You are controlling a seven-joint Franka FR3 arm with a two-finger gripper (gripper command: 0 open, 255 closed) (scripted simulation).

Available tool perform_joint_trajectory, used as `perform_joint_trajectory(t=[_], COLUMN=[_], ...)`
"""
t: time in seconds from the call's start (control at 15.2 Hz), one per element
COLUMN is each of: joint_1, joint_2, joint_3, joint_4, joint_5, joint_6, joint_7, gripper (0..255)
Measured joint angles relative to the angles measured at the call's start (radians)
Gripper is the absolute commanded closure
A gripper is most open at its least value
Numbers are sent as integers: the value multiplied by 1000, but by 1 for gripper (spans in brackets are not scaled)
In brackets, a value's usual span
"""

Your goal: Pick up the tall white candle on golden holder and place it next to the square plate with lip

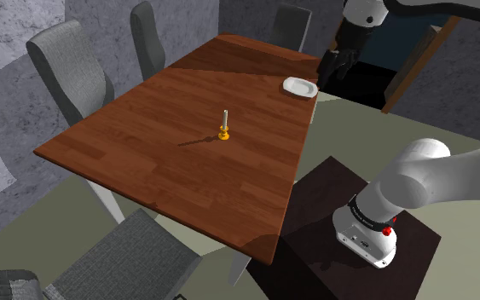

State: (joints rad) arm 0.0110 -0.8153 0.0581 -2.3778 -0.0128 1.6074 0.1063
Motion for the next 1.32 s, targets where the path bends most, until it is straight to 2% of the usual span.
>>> perform_joint_trajectory(t=[0.2, 0.66, 1.06, 1.32], joint_1=[0, -1, -4, -11], joint_2=[34, 237, 451, 615], joint_3=[7, 53, 92, 109], joint_4=[-1, 2, 54, 126], joint_5=[5, 28, 30, 14], joint_6=[34, 231, 392, 482], joint_7=[11, 77, 139, 176], gripper=[0, 0, 0, 0])
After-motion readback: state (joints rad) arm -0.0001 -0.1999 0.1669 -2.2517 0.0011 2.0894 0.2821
